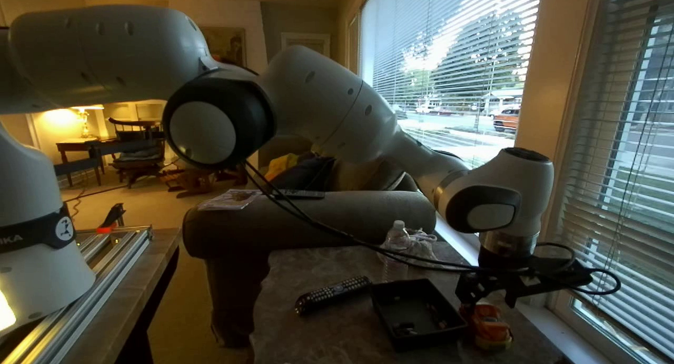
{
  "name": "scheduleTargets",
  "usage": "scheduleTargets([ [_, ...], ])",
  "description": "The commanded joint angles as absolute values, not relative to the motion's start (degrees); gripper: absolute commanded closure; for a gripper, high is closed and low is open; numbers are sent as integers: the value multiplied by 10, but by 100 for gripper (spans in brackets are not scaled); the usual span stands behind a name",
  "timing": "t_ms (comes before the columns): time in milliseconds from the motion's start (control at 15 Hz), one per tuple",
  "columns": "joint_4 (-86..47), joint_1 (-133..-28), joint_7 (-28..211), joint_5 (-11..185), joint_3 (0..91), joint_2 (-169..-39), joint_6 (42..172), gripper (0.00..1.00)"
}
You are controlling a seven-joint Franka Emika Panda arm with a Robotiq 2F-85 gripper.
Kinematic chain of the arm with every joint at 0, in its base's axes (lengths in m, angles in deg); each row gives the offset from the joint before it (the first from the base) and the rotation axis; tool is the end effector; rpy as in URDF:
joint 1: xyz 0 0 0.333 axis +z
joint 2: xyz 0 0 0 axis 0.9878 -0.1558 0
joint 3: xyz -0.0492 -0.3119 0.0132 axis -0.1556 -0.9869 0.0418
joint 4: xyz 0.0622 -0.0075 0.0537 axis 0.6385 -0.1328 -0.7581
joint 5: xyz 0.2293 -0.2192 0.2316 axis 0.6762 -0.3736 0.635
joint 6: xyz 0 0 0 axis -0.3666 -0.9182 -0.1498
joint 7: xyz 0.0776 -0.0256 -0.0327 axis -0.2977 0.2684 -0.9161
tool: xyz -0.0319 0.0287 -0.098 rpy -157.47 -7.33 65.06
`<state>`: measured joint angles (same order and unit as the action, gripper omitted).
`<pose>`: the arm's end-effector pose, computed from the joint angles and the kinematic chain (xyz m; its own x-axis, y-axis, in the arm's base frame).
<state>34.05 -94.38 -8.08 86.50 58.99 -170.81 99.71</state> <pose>0.7818 -0.1236 0.0597 0.0983 0.9893 0.1078 0.9880 -0.1099 0.1082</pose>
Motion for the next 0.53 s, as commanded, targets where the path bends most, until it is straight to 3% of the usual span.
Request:
scheduleTargets([
  [0, 406, -936, -115, 883, 584, -1748, 970, 0],
  [467, 371, -934, -104, 884, 563, -1728, 976, 0],
])
